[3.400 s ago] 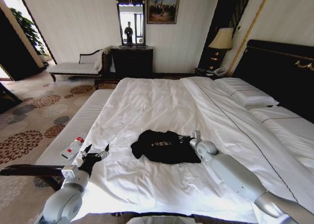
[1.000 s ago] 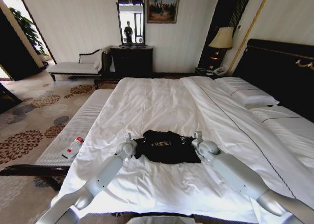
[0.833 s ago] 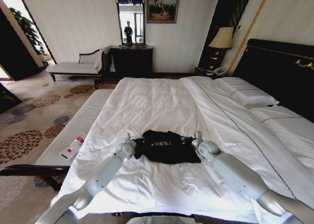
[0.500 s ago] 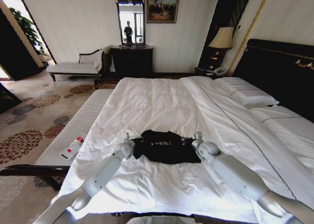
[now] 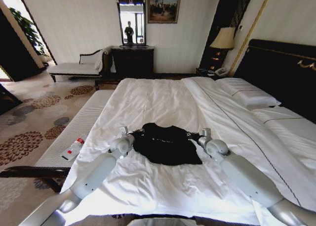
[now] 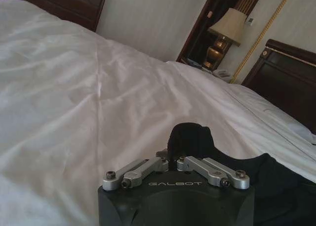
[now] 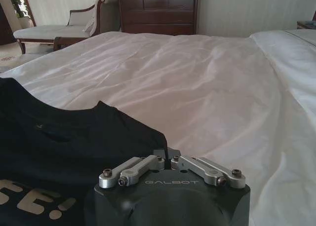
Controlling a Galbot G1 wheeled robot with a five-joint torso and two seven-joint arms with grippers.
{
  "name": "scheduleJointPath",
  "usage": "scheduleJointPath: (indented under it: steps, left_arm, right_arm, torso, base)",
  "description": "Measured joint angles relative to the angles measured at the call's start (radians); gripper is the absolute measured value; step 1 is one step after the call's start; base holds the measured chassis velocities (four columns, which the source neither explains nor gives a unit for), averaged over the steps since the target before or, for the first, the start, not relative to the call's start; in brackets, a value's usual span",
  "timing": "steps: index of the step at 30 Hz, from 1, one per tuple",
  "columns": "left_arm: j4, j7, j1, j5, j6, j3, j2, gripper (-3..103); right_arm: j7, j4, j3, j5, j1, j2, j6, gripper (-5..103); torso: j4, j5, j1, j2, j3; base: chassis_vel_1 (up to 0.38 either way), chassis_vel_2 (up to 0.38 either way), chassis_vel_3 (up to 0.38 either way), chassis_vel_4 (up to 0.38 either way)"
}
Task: Fold the clothes on the bed.
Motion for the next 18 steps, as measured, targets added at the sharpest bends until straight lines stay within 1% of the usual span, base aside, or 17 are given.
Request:
scheduleJointPath:
  steps: [3,6,8,9,10,11,13,15,16,18]
  left_arm:
    - [-0.053,0.000,-0.004,-0.002,0.000,-0.007,0.035,2]
    - [-0.071,0.000,-0.005,-0.003,0.000,-0.012,0.047,2]
    - [-0.095,0.000,-0.005,-0.005,0.000,-0.019,0.063,2]
    - [-0.123,-0.002,-0.006,-0.006,-0.001,-0.028,0.080,2]
    - [-0.123,-0.002,-0.006,-0.006,-0.001,-0.028,0.080,2]
    - [-0.186,-0.015,-0.006,-0.008,-0.007,-0.051,0.114,2]
    - [-0.237,-0.022,-0.005,-0.020,-0.009,-0.080,0.150,2]
    - [-0.252,-0.022,-0.005,-0.024,-0.009,-0.089,0.161,2]
    - [-0.285,-0.022,-0.011,-0.034,-0.009,-0.109,0.188,2]
    - [-0.318,-0.023,-0.044,-0.054,-0.009,-0.122,0.215,2]
  right_arm:
    - [0.006,0.054,0.057,0.007,-0.039,-0.025,-0.002,1]
    - [0.007,0.072,0.080,0.009,-0.053,-0.035,-0.002,1]
    - [0.010,0.092,0.105,0.013,-0.067,-0.045,-0.002,1]
    - [0.014,0.121,0.138,0.023,-0.086,-0.060,-0.002,1]
    - [0.014,0.121,0.138,0.023,-0.086,-0.060,-0.002,1]
    - [0.022,0.167,0.202,0.042,-0.110,-0.087,-0.004,1]
    - [0.038,0.213,0.262,0.075,-0.128,-0.113,-0.013,1]
    - [0.043,0.229,0.282,0.087,-0.133,-0.123,-0.015,1]
    - [0.052,0.265,0.328,0.114,-0.140,-0.147,-0.022,1]
    - [0.063,0.310,0.374,0.154,-0.141,-0.186,-0.029,1]
  torso:
    - [0.0000,0.0004,0.000,0.000,0.000]
    - [0.0000,0.0002,0.000,0.000,0.000]
    - [-0.0002,0.0001,0.000,0.000,0.000]
    - [-0.0002,0.0003,0.000,0.000,0.000]
    - [-0.0002,0.0003,0.000,0.000,0.000]
    - [-0.0001,0.0001,0.000,0.000,0.000]
    - [0.0000,0.0004,0.000,0.000,0.000]
    - [0.0001,0.0004,0.000,0.000,0.000]
    - [0.0002,0.0000,0.000,0.000,0.000]
    - [0.0001,0.0000,0.000,0.000,0.000]
  base:
    - [0.000,0.000,0.000,0.000]
    - [0.000,0.000,0.000,0.000]
    - [0.000,0.000,0.000,0.000]
    - [0.000,0.000,0.000,0.000]
    - [0.000,0.000,0.000,0.000]
    - [0.000,0.000,0.000,0.000]
    - [0.000,0.000,0.000,0.000]
    - [0.000,0.000,0.000,0.000]
    - [0.000,0.000,0.000,0.000]
    - [0.000,0.000,0.000,0.000]
